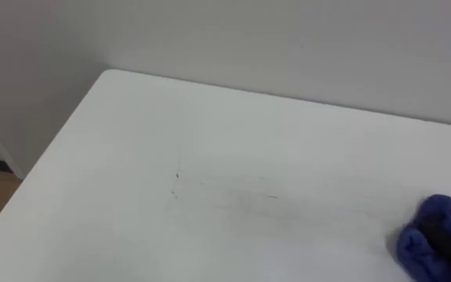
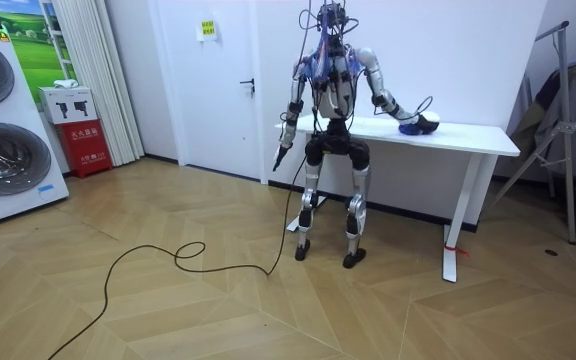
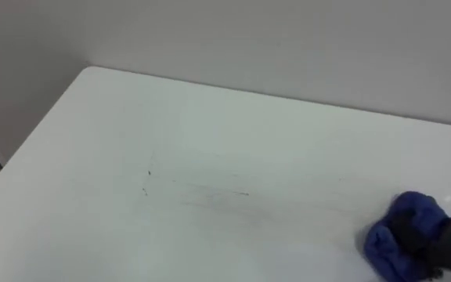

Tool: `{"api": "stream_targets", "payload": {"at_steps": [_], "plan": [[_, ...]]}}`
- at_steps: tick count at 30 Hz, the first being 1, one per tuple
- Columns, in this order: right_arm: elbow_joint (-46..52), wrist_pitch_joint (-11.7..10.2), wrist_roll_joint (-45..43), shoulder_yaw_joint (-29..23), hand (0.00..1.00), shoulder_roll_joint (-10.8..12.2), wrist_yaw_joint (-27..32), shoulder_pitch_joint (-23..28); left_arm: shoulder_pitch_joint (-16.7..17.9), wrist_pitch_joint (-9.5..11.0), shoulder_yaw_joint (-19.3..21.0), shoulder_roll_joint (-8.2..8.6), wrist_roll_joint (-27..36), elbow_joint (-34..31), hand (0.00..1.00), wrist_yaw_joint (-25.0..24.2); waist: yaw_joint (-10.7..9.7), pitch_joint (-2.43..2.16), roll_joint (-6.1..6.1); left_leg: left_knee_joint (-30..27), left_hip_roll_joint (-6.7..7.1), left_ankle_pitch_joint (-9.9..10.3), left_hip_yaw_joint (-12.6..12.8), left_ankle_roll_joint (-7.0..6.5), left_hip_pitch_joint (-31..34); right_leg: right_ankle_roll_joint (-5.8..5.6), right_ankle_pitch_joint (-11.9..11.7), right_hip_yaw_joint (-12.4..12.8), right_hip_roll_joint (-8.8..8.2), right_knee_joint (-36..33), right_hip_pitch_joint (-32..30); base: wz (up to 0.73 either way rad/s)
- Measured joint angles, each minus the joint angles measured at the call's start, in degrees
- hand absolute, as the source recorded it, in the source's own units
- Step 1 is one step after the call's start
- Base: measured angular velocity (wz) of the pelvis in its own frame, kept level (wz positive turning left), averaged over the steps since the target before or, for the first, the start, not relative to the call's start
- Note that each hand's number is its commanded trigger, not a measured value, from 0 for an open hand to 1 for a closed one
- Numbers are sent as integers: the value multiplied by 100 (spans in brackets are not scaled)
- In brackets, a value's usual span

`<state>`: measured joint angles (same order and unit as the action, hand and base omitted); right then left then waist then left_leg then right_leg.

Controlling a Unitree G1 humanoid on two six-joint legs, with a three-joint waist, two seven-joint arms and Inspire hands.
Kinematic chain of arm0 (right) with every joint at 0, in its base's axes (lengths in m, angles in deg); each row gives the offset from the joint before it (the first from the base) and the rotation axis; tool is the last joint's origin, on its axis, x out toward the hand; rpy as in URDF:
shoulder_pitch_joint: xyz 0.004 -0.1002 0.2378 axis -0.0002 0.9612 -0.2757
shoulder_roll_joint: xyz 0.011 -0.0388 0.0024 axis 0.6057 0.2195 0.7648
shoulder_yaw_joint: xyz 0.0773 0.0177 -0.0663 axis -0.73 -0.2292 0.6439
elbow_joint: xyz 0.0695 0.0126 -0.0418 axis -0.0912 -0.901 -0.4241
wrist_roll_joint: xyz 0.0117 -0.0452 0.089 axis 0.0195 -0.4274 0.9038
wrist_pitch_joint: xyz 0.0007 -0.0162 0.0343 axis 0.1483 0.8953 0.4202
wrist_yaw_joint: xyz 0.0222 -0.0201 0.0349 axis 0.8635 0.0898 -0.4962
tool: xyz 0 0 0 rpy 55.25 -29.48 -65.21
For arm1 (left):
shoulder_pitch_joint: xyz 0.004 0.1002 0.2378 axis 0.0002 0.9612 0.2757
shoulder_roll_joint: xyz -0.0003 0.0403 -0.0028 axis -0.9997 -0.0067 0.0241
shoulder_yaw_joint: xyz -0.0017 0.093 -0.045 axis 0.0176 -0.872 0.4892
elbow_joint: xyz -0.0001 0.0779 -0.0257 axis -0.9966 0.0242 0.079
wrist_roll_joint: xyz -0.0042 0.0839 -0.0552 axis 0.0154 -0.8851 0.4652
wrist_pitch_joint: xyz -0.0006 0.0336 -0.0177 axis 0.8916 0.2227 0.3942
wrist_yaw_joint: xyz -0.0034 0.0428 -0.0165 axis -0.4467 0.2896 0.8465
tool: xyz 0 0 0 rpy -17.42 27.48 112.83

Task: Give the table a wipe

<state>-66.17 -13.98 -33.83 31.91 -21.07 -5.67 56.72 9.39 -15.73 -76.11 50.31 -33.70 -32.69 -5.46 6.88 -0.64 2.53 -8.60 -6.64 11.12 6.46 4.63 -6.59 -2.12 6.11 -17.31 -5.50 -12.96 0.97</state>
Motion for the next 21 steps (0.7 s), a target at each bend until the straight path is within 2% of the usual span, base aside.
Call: {"api": "stream_targets", "payload": {"at_steps": [1, 2, 3, 4, 5, 6, 8, 9, 10, 11, 12, 13, 14, 15, 16, 19, 21], "plan": [[374, 135, -309, 833, 100, 106, -282, -326, -116, -21, -177, 49, 56, 61, 0, -2, 145, 45, -32, -1, -20, -6, -7, 27, 18, 38, -29, 11, 37, -4, -39, -41], [398, 144, -429, 1185, 100, 131, -415, -594, -186, -21, -279, 58, 115, 122, 0, -6, 194, 51, -44, -5, -37, 0, -17, 59, 42, 52, -37, 17, 59, -6, -62, 0], [430, 144, -588, 1788, 100, 369, -744, -1175, -358, -47, -413, 105, 206, 196, 0, -26, 303, 70, -48, -14, -45, -21, -98, 81, 123, 67, -41, 24, 85, -11, -134, 17], [577, 93, -744, 2138, 100, 532, -1011, -1636, -469, -52, -436, 185, 192, 196, 0, -60, 523, 85, -17, -14, -42, -64, -185, 94, 244, 81, -39, 12, 95, -8, -217, 26], [624, 17, -833, 2257, 100, 566, -1113, -1861, -511, -54, -434, 206, 193, 193, 0, -81, 611, 96, -23, -12, -41, -94, -227, 92, 314, 85, -40, -5, 95, 9, -260, 39], [651, -174, -847, 2361, 100, 596, -1253, -2199, -540, -61, -425, 216, 194, 192, 0, -105, 725, 87, -2, -1, -17, -158, -374, 60, 415, 89, -42, -31, 91, 45, -303, 55], [560, -226, -822, 2313, 100, 596, -1234, -2363, -323, -108, -358, 201, 208, 141, 0, -151, 751, 75, 30, -2, 29, -207, -587, 41, 416, 48, -18, -219, 38, 131, -157, 64], [431, -234, -833, 2190, 100, 596, -1196, -2224, -107, -135, -346, 173, 257, 64, 0, -172, 741, 87, 45, -11, 55, -208, -601, 35, 371, 6, 5, -323, 4, 203, -7, 68], [254, -256, -907, 2003, 100, 592, -1148, -1936, 95, -174, -289, 161, 247, -63, 0, -178, 681, 89, 125, -20, 94, -211, -600, 26, 352, -50, 41, -416, -45, 220, 109, 67], [164, -257, -933, 1884, 100, 584, -1126, -1774, 168, -177, -239, 164, 245, -102, 0, -181, 645, 95, 152, -21, 111, -215, -602, 17, 348, -66, 51, -450, -65, 239, 143, 63], [-173, -318, -931, 1714, 100, 540, -1026, -1334, 278, -181, -165, 160, 244, -104, 0, -183, 555, 106, 187, -25, 145, -213, -600, 8, 319, -93, 68, -500, -103, 247, 216, 47], [-99, -703, -584, 1354, 100, 533, -711, -844, 418, -179, -88, 157, 235, -105, 0, -185, 417, 108, 177, -43, 168, -197, -564, -18, 307, -110, 77, -499, -136, 249, 271, 33], [-88, -829, -560, 1267, 100, 504, -605, -698, 502, -178, -41, 145, 215, -105, 0, -184, 324, 111, 165, -43, 173, -195, -515, -21, 284, -116, 76, -494, -144, 262, 300, 5], [-157, -1124, -555, 1005, 100, 480, -369, -448, 644, -172, 125, 122, 123, -97, 0, -175, 158, 98, 162, -44, 179, -176, -404, -52, 252, -142, 74, -463, -147, 321, 347, -6], [-223, -1323, -490, 676, 100, 467, -146, -222, 688, -156, 305, 84, -36, -43, 0, -167, -16, 99, 162, -43, 194, -146, -337, -91, 223, -193, 98, -472, -158, 387, 416, -5], [-408, -1581, -151, -67, 100, 282, 389, 384, 702, -96, 578, -27, -253, 39, 0, -156, -242, 66, 121, -1, 214, -122, -268, -107, 103, -238, 120, -443, -173, 436, 525, -3], [-568, -1611, 196, -320, 100, 80, 555, 636, 692, -89, 711, -78, -254, -10, 0, -159, -295, 21, 86, 2, 207, -85, -183, -107, 26, -243, 124, -337, -164, 427, 572, -19]]}}
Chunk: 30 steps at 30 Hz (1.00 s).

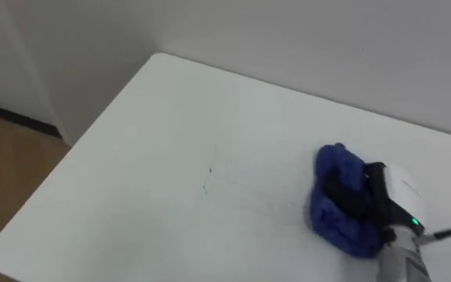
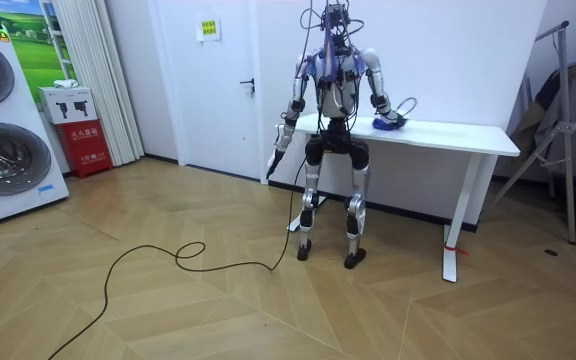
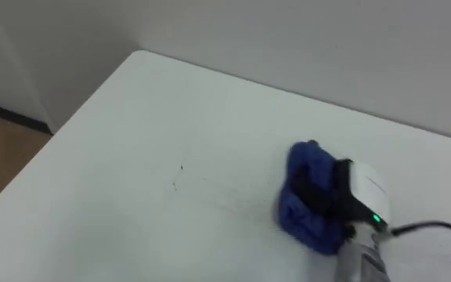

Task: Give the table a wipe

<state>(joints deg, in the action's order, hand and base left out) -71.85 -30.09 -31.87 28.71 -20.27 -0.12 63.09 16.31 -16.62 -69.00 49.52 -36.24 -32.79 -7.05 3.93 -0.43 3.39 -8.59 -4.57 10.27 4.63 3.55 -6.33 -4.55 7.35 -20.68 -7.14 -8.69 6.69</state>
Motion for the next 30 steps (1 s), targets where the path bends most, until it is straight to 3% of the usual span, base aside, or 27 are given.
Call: {"api": "stream_targets", "payload": {"at_steps": [3, 6, 8, 10, 12, 14, 15, 17, 19, 22, 23, 24, 25, 27, 28, 30], "plan": [[-324, -46, 343, -362, 100, -132, 66, 176, -57, 60, 28, -46, 30, -352, 0, -9, -115, -77, -10, -27, -10, 58, 13, -10, -33, -3, -2, 24, 9, -22, 89, -7], [-496, 52, 430, -293, 100, -159, 7, -85, -313, 94, -340, -44, 80, -363, 0, -8, -181, -89, -41, -112, -21, 74, 17, -14, -60, 5, -8, 68, 9, -111, 99, -7], [-474, 347, 375, -125, 100, -103, -69, -376, -471, 95, -487, 67, 270, -361, 0, 22, -89, -80, -91, -104, -65, 76, 197, -6, -130, 53, -47, 212, 45, -143, 52, -46], [-21, 1078, 167, 322, 100, -11, -442, -700, -857, 78, -808, 205, 415, -138, 0, 102, 156, -68, -118, -82, -108, 82, 414, 26, -124, 115, -108, 504, 118, -232, -172, -68], [401, 1519, -142, 1038, 100, 151, -885, -1156, -1122, 37, -935, 268, 529, 51, 0, 103, 401, -46, -133, -45, -118, 87, 452, 35, -110, 208, -183, 725, 204, -310, -398, -80], [765, 1709, -599, 1840, 100, 383, -1337, -1701, -1321, -55, -1030, 310, 708, 133, 0, 95, 453, -14, -128, -49, -154, 72, 434, 59, -21, 267, -224, 771, 274, -306, -517, -36], [955, 1704, -829, 2276, 100, 546, -1605, -2059, -1369, -84, -1138, 369, 757, 150, 0, 71, 570, 11, -152, -46, -168, 54, 407, 75, 40, 288, -238, 782, 301, -298, -579, 7], [1054, 1571, -864, 2544, 100, 612, -1889, -2519, -1436, -92, -1196, 469, 740, 148, 0, -43, 720, 52, -172, -39, -165, 31, 326, 80, 107, 280, -231, 778, 313, -281, -603, 22], [1067, 1544, -907, 2484, 100, 643, -2032, -2781, -1267, -147, -1089, 437, 746, 156, 0, -149, 863, 34, -130, -10, -137, -17, 138, 41, 193, 251, -206, 624, 287, -191, -575, 37], [592, 1544, -890, 2068, 100, 530, -1986, -2636, -918, -279, -1054, 365, 828, 174, 0, -150, 836, 33, -90, -81, -66, -40, -54, 1, 213, 189, -166, 311, 152, -306, -526, 49], [495, 1545, -891, 1953, 100, 517, -1970, -2526, -855, -281, -1047, 363, 874, 171, 0, -150, 803, 37, -90, -88, -50, -48, -57, -12, 217, 189, -165, 274, 120, -332, -512, 59], [144, 1453, -851, 1704, 100, 509, -1802, -2261, -715, -280, -1030, 329, 926, 174, 0, -149, 640, 62, -72, -85, -1, -59, -96, -45, 203, 157, -145, 149, 47, -344, -445, 60], [84, 1040, -576, 1421, 100, 522, -1475, -1891, -563, -279, -983, 295, 899, 175, 0, -152, 455, 84, -95, -85, 68, -52, -90, -67, 167, 57, -80, 85, -60, -431, -402, 56], [-123, 606, -431, 1016, 100, 521, -1145, -1598, -433, -279, -738, 255, 745, 174, 0, -153, 208, 78, -61, -119, 139, -41, 11, -92, 101, -10, -27, 58, -195, -589, -353, 27], [-309, 411, -252, 696, 100, 506, -880, -1457, -445, -242, -556, 182, 611, 173, 0, -144, 38, 85, -57, -121, 135, -9, 148, -188, 96, -13, -25, 34, -239, -673, -356, 22], [-586, 209, -30, 257, 100, 391, -469, -1186, -461, -142, -249, 21, 272, 171, 0, -139, -73, 62, -27, -114, 79, 39, 406, -281, 29, -28, -26, 114, -303, -704, -345, -8]]}}
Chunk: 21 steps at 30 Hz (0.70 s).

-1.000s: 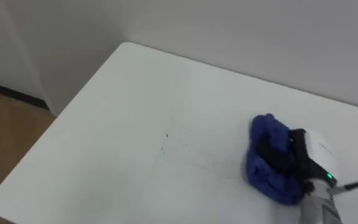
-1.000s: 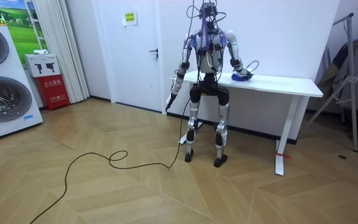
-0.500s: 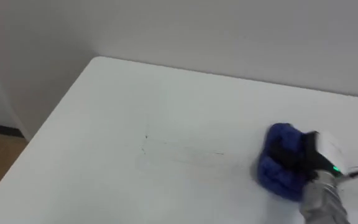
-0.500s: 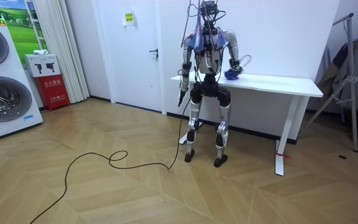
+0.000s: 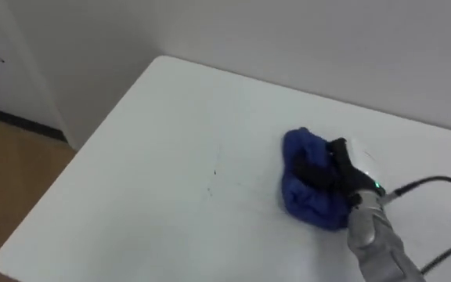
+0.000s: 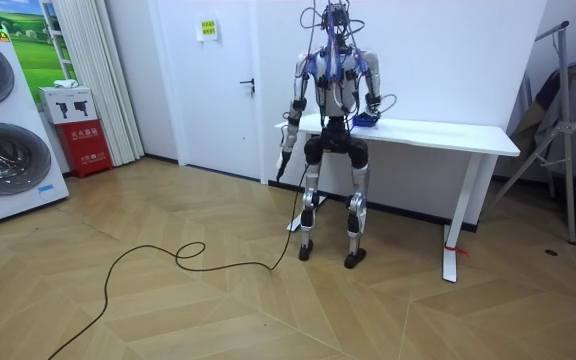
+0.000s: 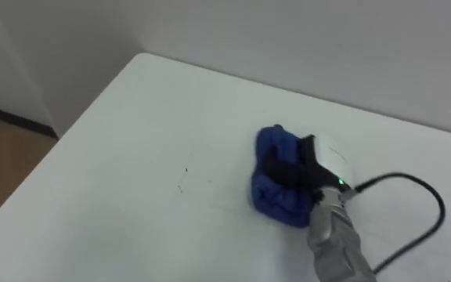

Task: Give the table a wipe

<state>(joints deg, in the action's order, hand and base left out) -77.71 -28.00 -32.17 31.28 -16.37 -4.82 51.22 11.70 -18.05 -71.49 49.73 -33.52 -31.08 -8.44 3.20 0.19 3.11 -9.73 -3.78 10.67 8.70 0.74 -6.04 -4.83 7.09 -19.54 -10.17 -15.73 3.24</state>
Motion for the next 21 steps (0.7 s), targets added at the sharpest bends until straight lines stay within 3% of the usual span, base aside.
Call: {"api": "stream_targets", "payload": {"at_steps": [3, 4, 6, 7, 9, 11, 13, 14, 15, 16, 17, 18, 19, 20, 21], "plan": [[-398, -79, 526, -581, 100, -336, 451, 509, 40, 148, 327, -364, -236, -41, 0, 50, -214, -29, -20, -95, -131, 145, 138, -58, -48, -73, -44, 180, -53, -165, 82, -14], [-511, -79, 724, -754, 100, -500, 592, 734, 35, 191, 350, -443, -266, -58, 0, 134, -295, -65, -81, -222, -195, 217, 103, -47, -30, -105, 12, 194, -223, -329, 59, 7], [-580, -76, 863, -908, 100, -617, 693, 1012, -64, 243, 328, -529, -261, -56, 0, 166, -355, -104, -128, -340, -304, 268, 29, 3, -21, -153, 41, 232, -502, -262, 112, 10], [-578, -76, 886, -920, 100, -609, 692, 1039, -145, 274, 249, -573, -261, -55, 0, 167, -411, -103, -124, -409, -390, 279, -21, 65, 7, -168, 15, 225, -646, -53, 174, 9], [-440, -53, 837, -830, 100, -488, 687, 999, -344, 308, 57, -563, -262, -55, 0, 161, -445, -119, -88, -515, -502, 257, -79, 175, 147, -180, -177, 238, -743, 355, 225, 1], [-253, 149, 781, -603, 100, -357, 676, 845, -540, 314, -52, -464, -260, -37, 0, 156, -282, -129, -54, -530, -692, 225, 64, 347, 149, -151, -372, 244, -718, 479, 120, -46], [207, 729, 464, -25, 100, -193, 333, 411, -705, 330, -88, -293, -214, 12, 0, 128, 132, -122, -39, -614, -1084, 223, 493, 716, 69, -80, -445, 238, -345, 222, -161, -112], [316, 880, 332, 198, 100, -151, 225, 251, -725, 330, -161, -268, -190, 17, 0, 125, 222, -118, -23, -619, -1167, 193, 576, 825, 63, -33, -540, 227, -230, 94, -235, -118], [517, 1105, 31, 670, 100, -116, -4, -133, -811, 331, -308, -171, -172, 121, 0, 130, 413, -108, -111, -637, -1379, 137, 676, 1016, 80, -110, -291, 22, -18, 10, -376, -83], [589, 1230, -247, 1105, 100, -80, -274, -568, -967, 319, -472, -48, -107, 326, 0, 113, 494, -52, -228, -726, -1658, -5, 609, 1110, 164, 127, -139, -73, 237, -241, -544, -52], [587, 1274, -350, 1277, 100, -40, -414, -777, -1057, 289, -550, 3, -87, 380, 0, 110, 498, -21, -245, -753, -1741, -103, 612, 1020, 233, 213, -19, -93, 303, -325, -616, 12], [580, 1334, -449, 1555, 100, 49, -642, -1057, -1109, 261, -698, 75, -48, 391, 0, 107, 511, -8, -219, -819, -1808, -301, 613, 767, 391, 290, 197, -100, 390, -448, -715, 21], [558, 1313, -512, 1767, 100, 102, -850, -1282, -1078, 243, -723, 156, 16, 383, 0, 100, 607, 5, -216, -1010, -1741, -320, 613, 706, 508, 423, 320, -80, 435, -477, -768, 16], [559, 1317, -524, 1837, 100, 133, -933, -1366, -1058, 210, -723, 165, 16, 381, 0, 99, 668, 14, -202, -1123, -1688, -312, 602, 691, 599, 482, 354, -91, 458, -492, -781, 5], [566, 1317, -531, 1897, 100, 165, -1050, -1430, -957, 135, -717, 161, 20, 348, 0, 102, 753, 11, -156, -1302, -1431, -198, 484, 525, 796, 576, 409, -100, 473, -499, -806, 24]]}}
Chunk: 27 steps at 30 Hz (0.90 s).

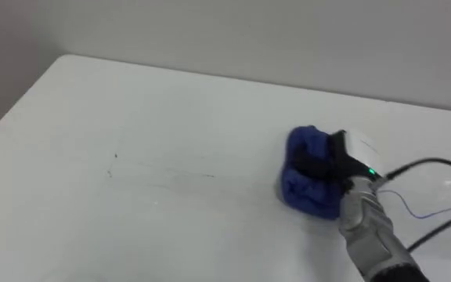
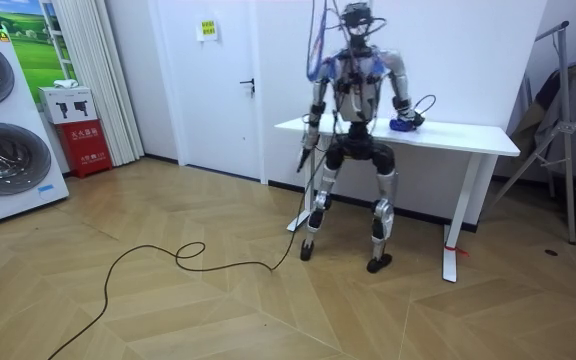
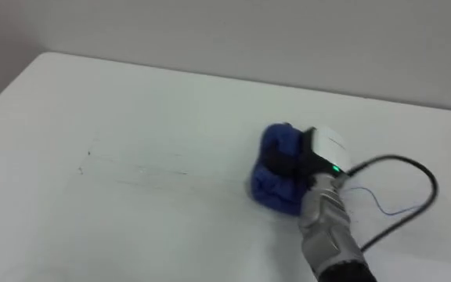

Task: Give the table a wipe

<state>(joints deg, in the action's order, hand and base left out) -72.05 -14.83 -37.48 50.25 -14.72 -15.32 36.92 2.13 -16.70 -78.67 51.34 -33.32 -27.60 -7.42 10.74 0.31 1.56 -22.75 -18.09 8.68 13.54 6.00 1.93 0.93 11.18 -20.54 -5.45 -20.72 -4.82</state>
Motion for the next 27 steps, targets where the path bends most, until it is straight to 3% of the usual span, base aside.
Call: {"api": "stream_targets", "payload": {"at_steps": [1, 2, 4, 5, 7, 10, 12, 13, 14, 16, 18, 21, 23, 26, 27], "plan": [[-10, -8, 8, 0, 100, -8, -66, 2, 179, -82, 1, -3, 10, -93, 0, 13, 16, 4, 31, -69, 346, 146, -173, -117, 163, 62, 3, -12, -12, 9, 11, 25], [-34, -6, 41, -4, 100, -16, -74, 7, 289, -130, -5, -2, 24, -143, 0, 14, 23, 6, 25, -51, 525, 204, -217, -158, 205, 102, -9, -15, -18, 20, 26, 15], [-178, -269, 226, -130, 100, -34, 26, 120, 663, -254, -6, -2, 96, -278, 0, 42, 4, 11, -48, 237, 1185, 248, -284, -266, 293, 149, -59, -16, 43, 220, 196, -4], [-256, -396, 244, -191, 100, -27, 90, 215, 724, -257, 19, -7, 99, -280, 0, 47, -5, 10, -66, 326, 1297, 213, -277, -480, 262, 145, -67, -24, 67, 296, 271, 0], [-285, -859, 187, -486, 100, -21, 413, 736, 902, -258, 229, -12, 93, -286, 0, 75, -150, -28, -93, 653, 1407, 107, -311, -514, -100, 60, -125, -116, 120, 662, 592, 16], [-157, -1273, 120, -1289, 100, -56, 1082, 1405, 1032, -266, 574, 13, -119, -454, 0, 161, -506, -35, -87, 1044, 1496, -3, -340, -548, -242, -25, -284, -186, 144, 1043, 779, 11], [-62, -1395, 244, -1715, 100, -225, 1492, 1871, 1063, -269, 748, -2, -126, -699, 0, 288, -741, -65, -58, 1223, 1573, -101, -362, -593, -260, -44, -344, -227, 139, 1101, 821, 12], [-119, -1487, 328, -2011, 100, -332, 1689, 2143, 1042, -241, 850, -18, -129, -771, 0, 314, -845, -112, -57, 1249, 1603, -108, -363, -607, -283, -66, -357, -227, 121, 1104, 860, 4], [-188, -1518, 400, -2128, 100, -376, 1768, 2232, 1038, -218, 896, -28, -129, -818, 0, 314, -899, -128, -48, 1249, 1613, -105, -368, -612, -313, -77, -363, -225, 116, 1105, 892, 0], [-361, -1527, 524, -2558, 100, -500, 1885, 2602, 969, -138, 922, -107, -122, -923, 0, 309, -1120, -196, 47, 1250, 1664, -84, -469, -634, -429, -144, -320, -305, 62, 1096, 1006, 15], [-497, -1521, 687, -2766, 100, -578, 1859, 2766, 993, -14, 906, -122, -128, -927, 0, 277, -1132, -208, 95, 1229, 1670, -36, -473, -646, -552, -203, -284, -286, 45, 1101, 1128, 2], [-591, -1441, 1043, -2800, 100, -671, 1719, 2684, 993, -10, 667, -98, -93, -916, 0, 261, -1120, -184, 146, 1178, 1674, -22, -444, -670, -555, -197, -287, -180, 31, 1085, 1113, -7], [-552, -1174, 1094, -2728, 100, -634, 1657, 2527, 972, 12, 485, -83, 45, -892, 0, 267, -971, -197, 122, 1179, 1677, -23, -358, -671, -556, -178, -320, 32, 76, 1086, 1050, -30], [-207, -511, 1017, -2416, 100, -538, 1392, 2233, 870, 47, 185, 17, 224, -636, 0, 288, -674, -182, 117, 1204, 1670, -19, -245, -677, -549, -147, -391, 247, 137, 1064, 910, -47], [81, -220, 819, -2094, 100, -468, 1139, 2052, 769, 39, 122, 39, 222, -450, 0, 303, -478, -161, 126, 1228, 1676, -19, -247, -678, -534, -113, -424, 328, 160, 1008, 792, -69]]}}
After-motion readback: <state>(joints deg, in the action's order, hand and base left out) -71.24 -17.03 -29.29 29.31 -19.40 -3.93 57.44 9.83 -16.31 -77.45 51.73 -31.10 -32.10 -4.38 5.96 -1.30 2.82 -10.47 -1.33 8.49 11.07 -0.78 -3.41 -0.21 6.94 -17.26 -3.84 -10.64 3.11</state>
